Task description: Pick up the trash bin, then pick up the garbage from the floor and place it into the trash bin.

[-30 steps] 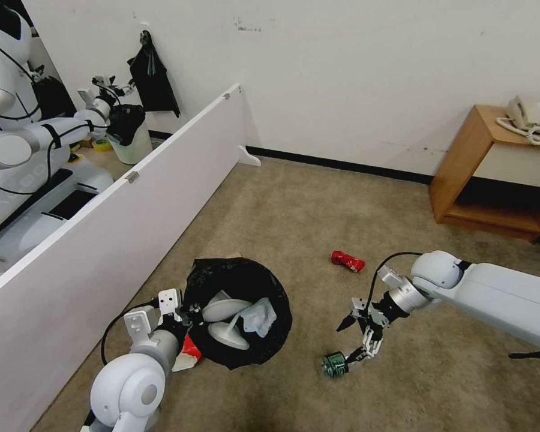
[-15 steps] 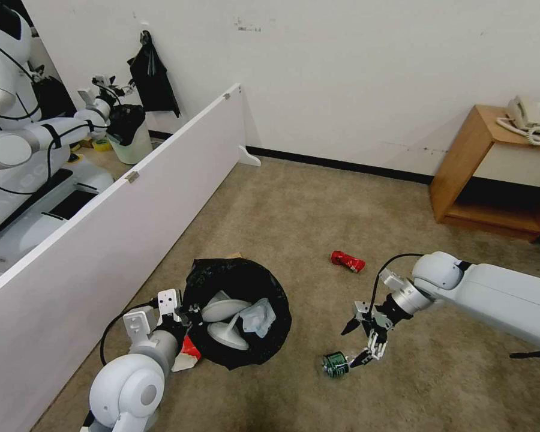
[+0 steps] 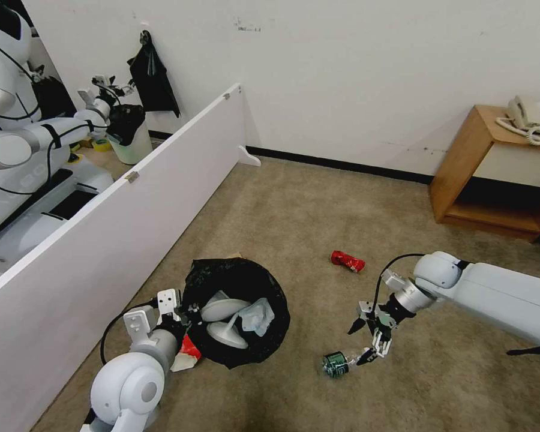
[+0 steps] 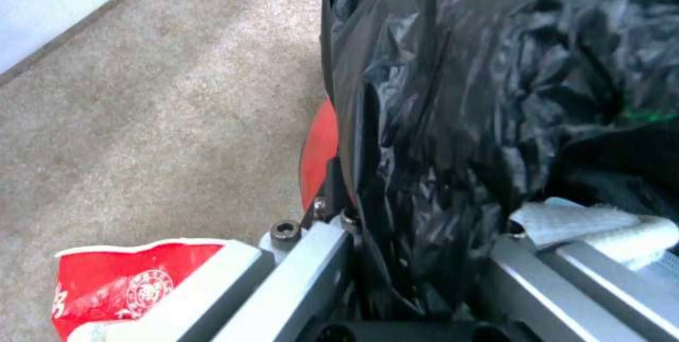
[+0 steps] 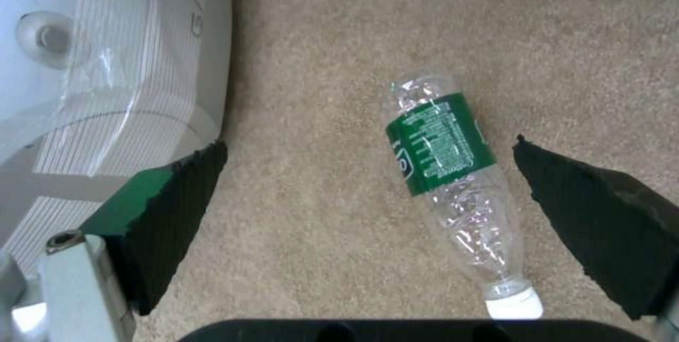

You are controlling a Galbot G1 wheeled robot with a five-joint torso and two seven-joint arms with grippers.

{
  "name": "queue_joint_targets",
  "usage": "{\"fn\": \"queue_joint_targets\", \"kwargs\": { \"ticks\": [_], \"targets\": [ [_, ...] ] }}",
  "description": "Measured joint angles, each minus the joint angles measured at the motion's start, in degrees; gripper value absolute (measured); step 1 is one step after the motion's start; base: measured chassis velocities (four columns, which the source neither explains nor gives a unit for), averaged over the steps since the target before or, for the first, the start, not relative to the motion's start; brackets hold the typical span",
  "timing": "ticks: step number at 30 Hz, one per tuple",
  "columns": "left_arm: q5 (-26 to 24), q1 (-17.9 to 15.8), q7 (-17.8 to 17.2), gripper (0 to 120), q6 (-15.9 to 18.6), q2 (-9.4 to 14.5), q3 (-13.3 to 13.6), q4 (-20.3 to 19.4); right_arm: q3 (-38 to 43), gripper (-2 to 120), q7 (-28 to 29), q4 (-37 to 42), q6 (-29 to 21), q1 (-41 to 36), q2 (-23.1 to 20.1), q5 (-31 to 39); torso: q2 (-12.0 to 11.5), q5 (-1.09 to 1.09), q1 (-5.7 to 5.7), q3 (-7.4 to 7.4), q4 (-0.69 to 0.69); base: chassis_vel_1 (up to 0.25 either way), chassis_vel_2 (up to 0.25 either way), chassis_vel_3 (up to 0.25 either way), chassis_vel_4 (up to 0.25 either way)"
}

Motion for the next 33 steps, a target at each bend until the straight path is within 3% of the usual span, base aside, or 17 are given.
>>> {"fn": "queue_joint_targets", "kwargs": {
  "ticks": [15,33],
  "targets": [
    [-0.70,-1.00,0.16,0,-0.11,-0.04,-0.21,1.45,-0.75,100,-0.43,-3.70,0.68,-0.49,2.82,-0.55,0.00,0.00,0.00,0.00,0.00,0.000,0.000,0.000,0.000],
    [-1.97,-2.10,0.03,0,-0.15,0.85,-0.24,1.59,0.64,100,-0.70,-7.13,1.31,-3.44,3.16,-1.68,0.00,0.00,0.00,0.00,0.00,0.000,0.000,0.000,0.000]
  ]
}}
